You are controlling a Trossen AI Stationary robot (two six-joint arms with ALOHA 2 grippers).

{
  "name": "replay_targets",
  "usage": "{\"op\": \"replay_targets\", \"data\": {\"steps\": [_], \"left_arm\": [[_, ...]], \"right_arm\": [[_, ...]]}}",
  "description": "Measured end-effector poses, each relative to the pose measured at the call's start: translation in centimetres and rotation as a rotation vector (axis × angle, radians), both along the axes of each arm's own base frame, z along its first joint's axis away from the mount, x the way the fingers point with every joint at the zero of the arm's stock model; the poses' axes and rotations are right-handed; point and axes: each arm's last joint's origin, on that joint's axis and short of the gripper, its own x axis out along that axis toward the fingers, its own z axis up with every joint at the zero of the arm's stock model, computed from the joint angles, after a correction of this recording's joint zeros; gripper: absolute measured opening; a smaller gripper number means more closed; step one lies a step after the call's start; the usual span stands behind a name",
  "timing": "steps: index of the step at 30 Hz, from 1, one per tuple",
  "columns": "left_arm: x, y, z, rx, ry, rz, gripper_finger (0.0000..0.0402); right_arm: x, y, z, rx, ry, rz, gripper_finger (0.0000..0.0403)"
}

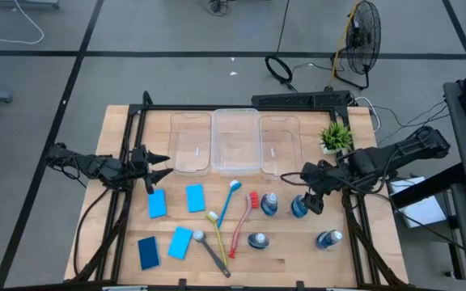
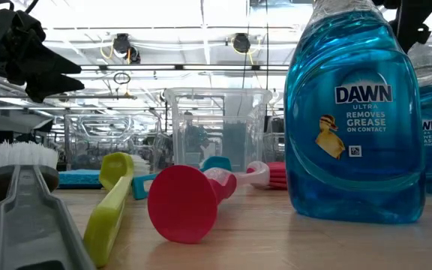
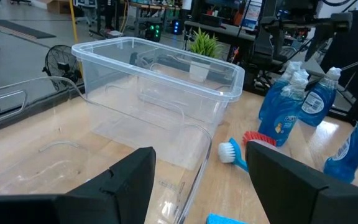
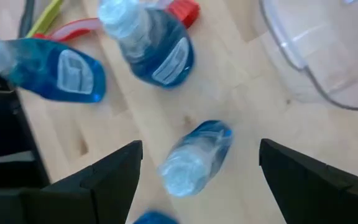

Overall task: Pick & Place Kitchen Sink Supplies
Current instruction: Put the blue dishwashing liquid bottle into the right transparent bin

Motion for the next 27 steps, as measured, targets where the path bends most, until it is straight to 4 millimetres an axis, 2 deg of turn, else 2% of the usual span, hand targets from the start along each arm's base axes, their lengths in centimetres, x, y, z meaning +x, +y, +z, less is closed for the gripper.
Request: {"op": "replay_targets", "data": {"steps": [6,9,13,22,27], "left_arm": [[0.0,0.0,0.0,0.001,0.0,0.0,0.0253],[0.0,0.0,0.0,0.001,0.0,0.0,0.0253],[0.0,0.0,0.0,0.001,0.0,0.0,0.0253],[0.0,0.0,0.0,0.006,0.002,-0.001,0.0253],[0.0,0.0,0.0,0.003,0.001,0.0,0.0253]], "right_arm": [[-0.5,-0.1,0.7,-0.082,-0.017,-0.014,0.0313],[-1.1,-0.3,1.1,-0.12,0.034,-0.013,0.0313],[-1.3,0.3,1.1,-0.111,0.036,0.071,0.0313],[-0.9,1.2,0.4,-0.143,0.022,0.12,0.0313],[-0.8,1.4,-0.9,-0.134,0.036,0.127,0.0313]]}}
